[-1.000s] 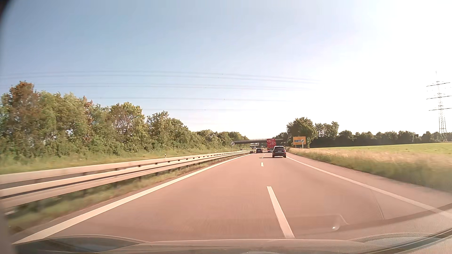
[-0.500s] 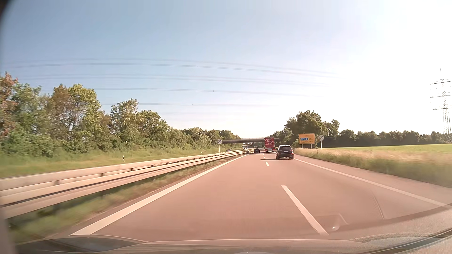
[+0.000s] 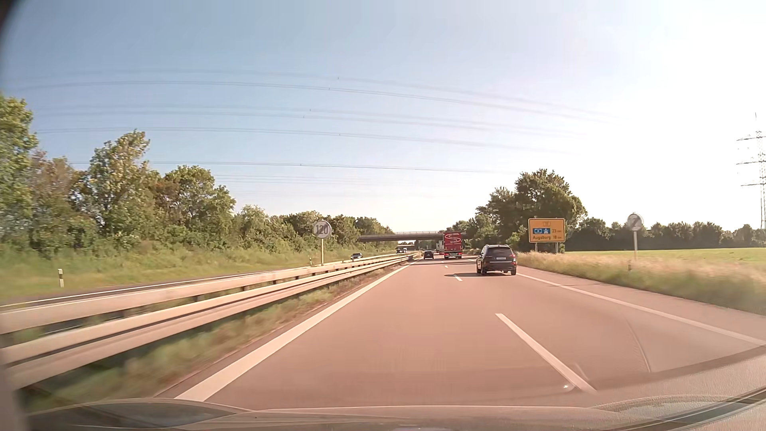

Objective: Follow the waypoints while adhering to traffic rules and regulations

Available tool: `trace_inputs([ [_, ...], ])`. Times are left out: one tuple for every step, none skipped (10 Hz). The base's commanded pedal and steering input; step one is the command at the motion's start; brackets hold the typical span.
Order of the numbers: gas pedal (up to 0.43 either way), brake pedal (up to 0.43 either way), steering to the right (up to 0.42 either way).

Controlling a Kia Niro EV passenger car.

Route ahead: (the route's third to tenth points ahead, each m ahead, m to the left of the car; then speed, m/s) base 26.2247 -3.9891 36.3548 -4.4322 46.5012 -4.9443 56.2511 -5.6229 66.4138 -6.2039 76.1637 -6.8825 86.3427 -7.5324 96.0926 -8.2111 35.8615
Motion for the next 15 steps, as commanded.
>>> trace_inputs([
  [0.37,0.012,0.016],
  [0.37,0.012,0.016],
  [0.37,0.012,0.016],
  [0.37,0.012,0.015],
  [0.37,0.012,0.014],
  [0.37,0.012,0.012],
  [0.37,0.012,0.01],
  [0.37,0.012,0.008],
  [0.37,0.012,0.008],
  [0.37,0.012,0.007],
  [0.37,0.012,0.007],
  [0.37,0.012,0.007],
  [0.37,0.012,0.007],
  [0.37,0.012,0.005],
  [0.37,0.012,0.004],
])
